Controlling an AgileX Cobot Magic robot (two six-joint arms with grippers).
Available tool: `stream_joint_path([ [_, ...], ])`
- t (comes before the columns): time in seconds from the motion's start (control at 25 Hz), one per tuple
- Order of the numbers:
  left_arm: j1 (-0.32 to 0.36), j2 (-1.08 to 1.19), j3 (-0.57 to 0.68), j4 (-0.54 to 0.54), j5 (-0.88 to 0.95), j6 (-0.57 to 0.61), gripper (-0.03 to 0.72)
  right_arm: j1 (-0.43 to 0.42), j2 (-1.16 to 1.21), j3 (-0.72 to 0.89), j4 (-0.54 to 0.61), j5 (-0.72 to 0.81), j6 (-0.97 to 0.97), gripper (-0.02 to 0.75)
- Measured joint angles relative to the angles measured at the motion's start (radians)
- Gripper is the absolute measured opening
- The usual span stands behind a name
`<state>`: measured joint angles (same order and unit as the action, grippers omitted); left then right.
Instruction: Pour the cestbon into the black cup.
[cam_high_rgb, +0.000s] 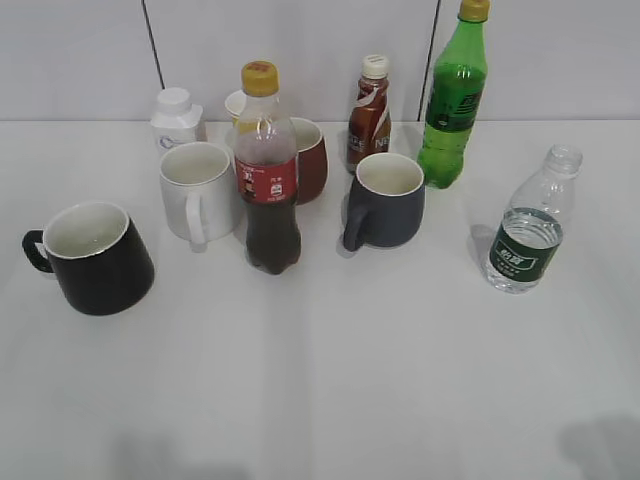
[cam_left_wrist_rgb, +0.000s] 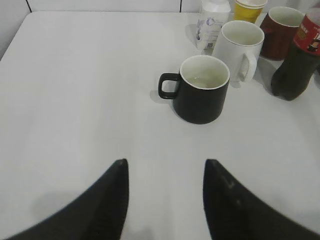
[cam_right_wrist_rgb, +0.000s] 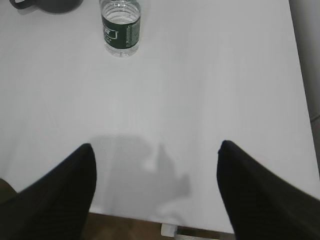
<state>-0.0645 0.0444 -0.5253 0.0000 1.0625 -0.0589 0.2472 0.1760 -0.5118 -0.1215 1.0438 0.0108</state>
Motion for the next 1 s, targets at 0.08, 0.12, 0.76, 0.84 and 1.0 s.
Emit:
stream_joint_path([
  [0.08, 0.0, 0.0, 0.0, 0.0, 0.0, 0.0, 0.374, 0.0, -0.001, 0.0, -0.001, 0.0, 0.001, 0.58],
  [0.12, 0.0, 0.0, 0.0, 0.0, 0.0, 0.0, 0.374, -0.005, -0.006, 0.0, -0.001, -0.001, 0.001, 0.58],
  [0.76, 0.006, -0.051, 0.001, 0.0, -0.001, 0.001, 0.374, -0.231, -0.186, 0.0, -0.009, -0.004, 0.001, 0.572],
  [0.84, 0.006, -0.051, 0.001, 0.0, -0.001, 0.001, 0.374, -0.231, -0.186, 0.0, -0.01, -0.004, 0.001, 0.572],
  [1.0, 0.006, -0.051, 0.001, 0.0, -0.001, 0.001, 0.372, -0.231, -0.186, 0.0, -0.012, -0.005, 0.001, 0.572],
])
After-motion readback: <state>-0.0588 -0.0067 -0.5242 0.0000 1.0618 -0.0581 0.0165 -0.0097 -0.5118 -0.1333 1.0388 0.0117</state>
